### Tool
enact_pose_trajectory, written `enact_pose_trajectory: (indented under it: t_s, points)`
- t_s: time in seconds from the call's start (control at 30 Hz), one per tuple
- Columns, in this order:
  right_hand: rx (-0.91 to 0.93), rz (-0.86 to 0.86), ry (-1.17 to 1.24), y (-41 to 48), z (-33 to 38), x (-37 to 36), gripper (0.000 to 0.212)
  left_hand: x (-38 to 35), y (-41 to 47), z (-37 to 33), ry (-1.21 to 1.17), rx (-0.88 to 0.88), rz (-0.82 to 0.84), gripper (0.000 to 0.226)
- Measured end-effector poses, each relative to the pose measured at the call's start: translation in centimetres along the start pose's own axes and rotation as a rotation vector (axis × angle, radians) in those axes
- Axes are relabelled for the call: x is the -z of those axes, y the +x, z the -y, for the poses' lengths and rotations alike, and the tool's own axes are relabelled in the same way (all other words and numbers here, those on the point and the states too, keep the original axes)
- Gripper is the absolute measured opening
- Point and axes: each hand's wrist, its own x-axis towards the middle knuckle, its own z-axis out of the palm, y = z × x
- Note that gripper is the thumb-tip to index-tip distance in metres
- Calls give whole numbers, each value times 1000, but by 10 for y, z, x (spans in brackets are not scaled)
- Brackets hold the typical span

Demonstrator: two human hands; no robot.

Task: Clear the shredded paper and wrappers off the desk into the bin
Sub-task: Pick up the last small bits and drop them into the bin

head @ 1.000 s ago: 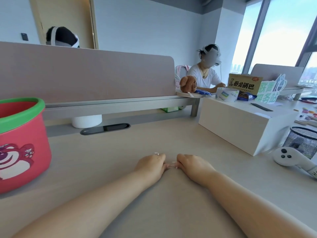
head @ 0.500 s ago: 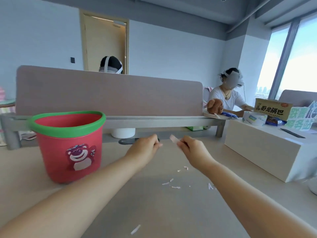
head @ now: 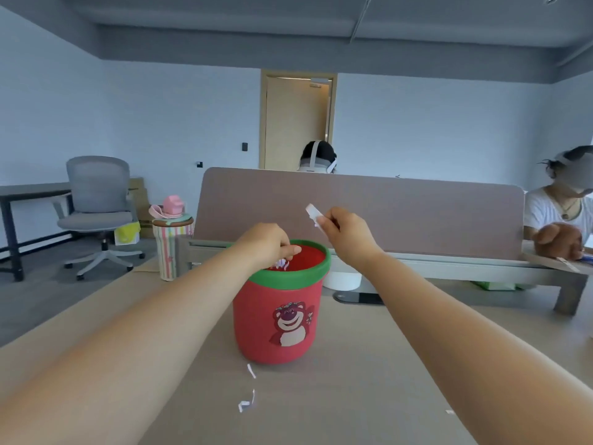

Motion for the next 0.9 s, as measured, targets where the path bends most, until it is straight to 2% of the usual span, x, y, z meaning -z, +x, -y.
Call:
enact_pose_trajectory:
  t_s: [0.07, 0.13, 0.23, 0.37, 0.47, 0.63, 0.9]
  points:
    - [3, 11, 20, 11, 5, -14, 30, 3, 5, 11, 8, 0, 61, 35]
    - [10, 17, 25, 19, 8, -25, 28, 6, 6, 19, 22, -6, 54, 33]
    - [8, 21, 44, 28, 9, -41, 25, 9, -1, 28, 15, -5, -82, 22]
    - [-12, 142, 17, 33, 11, -56, 12, 10, -18, 37, 17, -30, -243, 33]
    - [15, 183, -84, 32, 14, -57, 16, 9, -28, 43, 87, -26, -321, 35]
    - [15, 251, -124, 25, 17, -55, 9, 3, -35, 51, 45, -41, -320, 28]
    - [21, 292, -179, 11, 20, -51, 11, -5, -42, 53, 8, -59, -278, 37]
